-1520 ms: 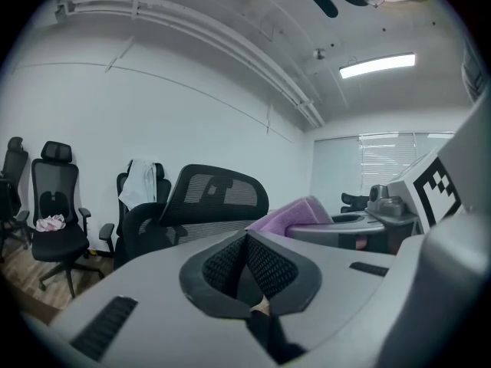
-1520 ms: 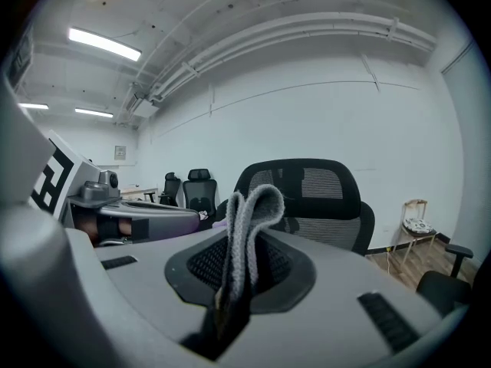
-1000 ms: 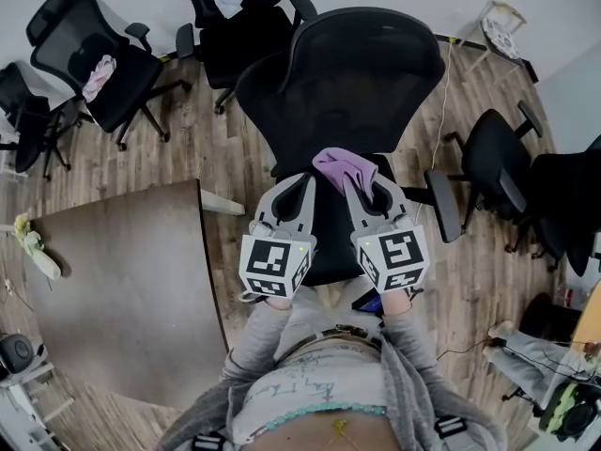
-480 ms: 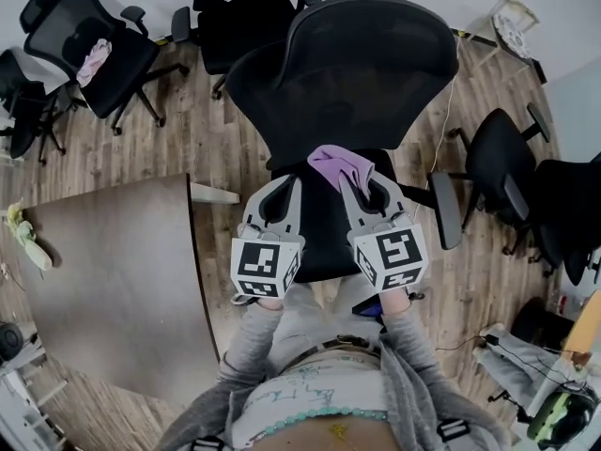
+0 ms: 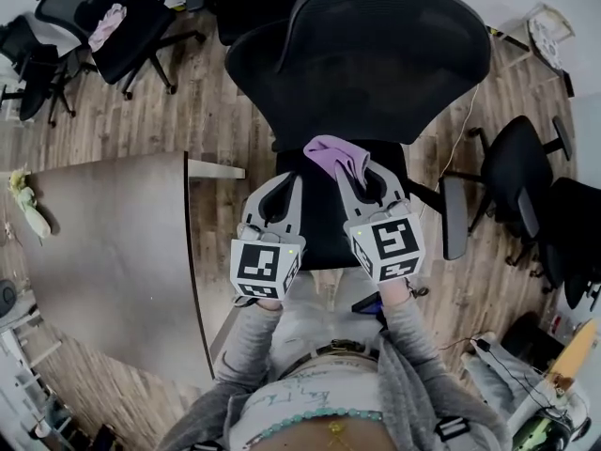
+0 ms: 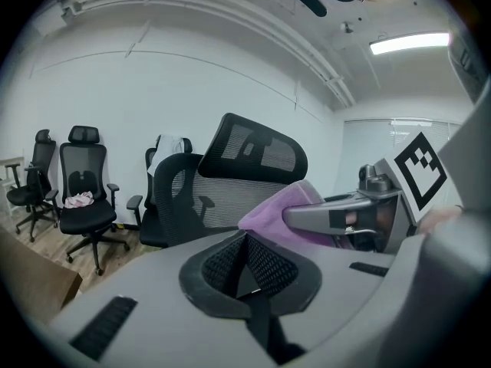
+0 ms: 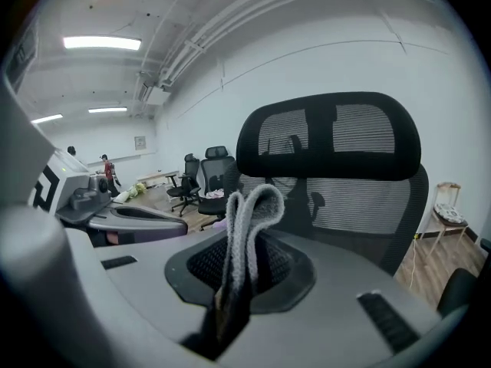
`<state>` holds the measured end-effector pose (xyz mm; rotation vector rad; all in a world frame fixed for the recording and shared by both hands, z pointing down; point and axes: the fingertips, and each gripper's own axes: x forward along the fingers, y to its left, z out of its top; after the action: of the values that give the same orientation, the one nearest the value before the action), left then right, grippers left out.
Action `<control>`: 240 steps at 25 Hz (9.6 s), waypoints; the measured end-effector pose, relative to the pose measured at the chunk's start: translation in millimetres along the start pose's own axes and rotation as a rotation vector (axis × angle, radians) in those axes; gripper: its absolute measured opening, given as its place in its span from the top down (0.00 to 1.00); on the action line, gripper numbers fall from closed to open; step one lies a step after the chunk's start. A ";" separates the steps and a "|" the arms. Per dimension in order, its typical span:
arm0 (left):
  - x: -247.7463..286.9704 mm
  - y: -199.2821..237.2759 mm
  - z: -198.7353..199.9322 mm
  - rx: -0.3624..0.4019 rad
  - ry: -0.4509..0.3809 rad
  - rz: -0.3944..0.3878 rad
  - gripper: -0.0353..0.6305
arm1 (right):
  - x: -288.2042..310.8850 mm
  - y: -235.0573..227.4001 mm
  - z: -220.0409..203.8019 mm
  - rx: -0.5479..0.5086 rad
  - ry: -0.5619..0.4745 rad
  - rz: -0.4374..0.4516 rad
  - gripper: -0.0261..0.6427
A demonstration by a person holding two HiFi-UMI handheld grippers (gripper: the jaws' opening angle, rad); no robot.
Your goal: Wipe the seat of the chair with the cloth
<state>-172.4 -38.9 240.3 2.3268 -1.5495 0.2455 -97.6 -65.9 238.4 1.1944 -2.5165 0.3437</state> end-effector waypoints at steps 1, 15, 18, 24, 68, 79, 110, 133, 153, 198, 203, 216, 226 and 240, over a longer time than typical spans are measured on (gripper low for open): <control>0.1 2.1 -3.2 0.001 0.006 0.002 0.95 | 3.0 1.9 -2.9 0.001 0.004 0.006 0.89; 11.1 18.5 -37.6 -0.017 0.058 0.026 0.95 | 26.6 3.2 -36.4 0.045 0.045 0.018 0.89; 12.1 20.6 -47.1 -0.021 0.079 0.023 0.95 | 30.2 4.2 -44.4 0.039 0.068 0.008 0.89; 15.8 28.0 -65.5 -0.046 0.103 0.032 0.95 | 41.0 4.5 -61.9 0.057 0.091 0.004 0.89; 26.7 69.7 -158.3 -0.088 0.222 0.064 0.95 | 137.5 0.6 -234.0 -0.030 0.303 0.130 0.89; 16.9 78.6 -161.8 -0.004 0.249 0.103 0.95 | 166.4 -14.7 -283.3 -0.065 0.365 0.150 0.89; -4.4 89.2 -213.5 0.267 0.420 0.123 0.95 | 231.7 20.5 -359.3 0.059 0.495 0.092 0.89; -4.5 89.6 -219.3 0.295 0.465 0.075 0.95 | 283.6 42.4 -410.5 -0.200 0.653 0.089 0.89; -3.7 89.9 -216.2 0.325 0.458 0.095 0.95 | 272.9 3.8 -421.5 -0.276 0.680 0.064 0.89; 2.3 88.7 -202.5 0.442 0.422 0.108 0.95 | 216.2 -122.0 -449.0 -0.191 0.747 -0.077 0.89; 3.2 88.7 -202.7 0.447 0.417 0.107 0.95 | 208.0 -135.3 -451.8 -0.189 0.754 -0.096 0.89; 5.2 87.5 -203.5 0.451 0.408 0.108 0.95 | 184.9 -176.5 -455.8 -0.177 0.769 -0.149 0.89; 5.3 88.1 -203.5 0.436 0.404 0.118 0.95 | 162.9 -207.9 -463.4 -0.153 0.782 -0.202 0.89; 3.2 89.0 -205.0 0.390 0.395 0.142 0.95 | 121.8 -251.4 -467.8 -0.182 0.803 -0.262 0.89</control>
<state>-244.6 2.2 447.8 2.2468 -1.5654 1.0583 117.4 -141.7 733.2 1.0230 -1.6474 0.4111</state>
